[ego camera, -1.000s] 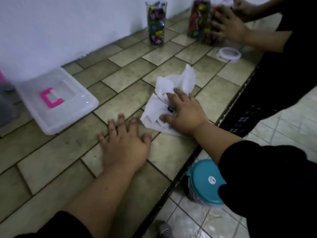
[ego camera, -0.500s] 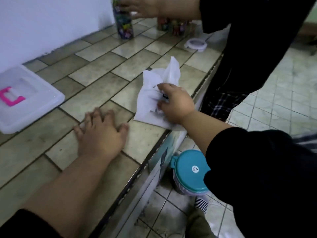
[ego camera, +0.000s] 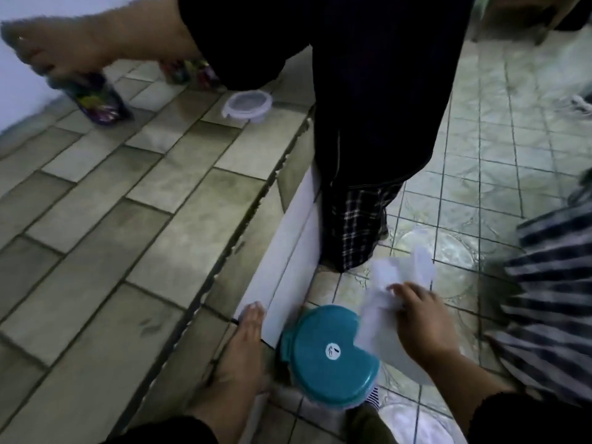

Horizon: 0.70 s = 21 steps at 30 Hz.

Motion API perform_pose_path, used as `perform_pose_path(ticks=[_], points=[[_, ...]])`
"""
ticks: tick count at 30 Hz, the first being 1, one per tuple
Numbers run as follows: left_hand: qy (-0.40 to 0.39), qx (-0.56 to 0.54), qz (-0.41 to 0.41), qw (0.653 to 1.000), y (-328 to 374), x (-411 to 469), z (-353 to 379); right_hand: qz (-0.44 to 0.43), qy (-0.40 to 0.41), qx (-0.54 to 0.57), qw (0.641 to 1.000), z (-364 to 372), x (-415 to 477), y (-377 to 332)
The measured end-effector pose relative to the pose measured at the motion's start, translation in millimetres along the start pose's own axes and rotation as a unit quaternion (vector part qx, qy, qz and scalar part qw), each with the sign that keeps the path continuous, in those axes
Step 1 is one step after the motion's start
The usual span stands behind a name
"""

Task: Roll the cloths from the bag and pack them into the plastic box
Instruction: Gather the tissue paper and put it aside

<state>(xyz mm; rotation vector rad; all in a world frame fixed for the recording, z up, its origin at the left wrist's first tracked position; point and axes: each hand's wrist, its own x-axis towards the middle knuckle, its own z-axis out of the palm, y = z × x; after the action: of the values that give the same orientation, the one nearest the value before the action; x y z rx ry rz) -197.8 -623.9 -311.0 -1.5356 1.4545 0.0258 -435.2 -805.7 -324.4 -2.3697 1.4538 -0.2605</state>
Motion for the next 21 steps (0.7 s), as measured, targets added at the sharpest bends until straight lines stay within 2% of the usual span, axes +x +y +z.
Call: perform_pose_path(ticks=[2, 6, 15, 21], points=[[-0.024, 0.048, 0.024, 0.998, 10.7, 22.9, 10.5, 0.044, -0.060, -0.025, 0.997, 32.2, -11.7, 36.8], [-0.022, 0.096, 0.057, 0.993, 26.5, 51.4, 27.0, 0.099, -0.140, -0.073, 0.982, 80.9, -35.8, 73.2], [0.015, 0.123, 0.056, 0.991, 52.6, 88.4, 48.2, 0.125, -0.194, -0.133, 0.964, 136.0, -59.6, 94.6], [-0.019, 0.159, 0.088, 0.983, 79.4, 117.6, 67.5, 0.163, -0.209, -0.172, 0.949, 165.6, -52.7, 125.4]])
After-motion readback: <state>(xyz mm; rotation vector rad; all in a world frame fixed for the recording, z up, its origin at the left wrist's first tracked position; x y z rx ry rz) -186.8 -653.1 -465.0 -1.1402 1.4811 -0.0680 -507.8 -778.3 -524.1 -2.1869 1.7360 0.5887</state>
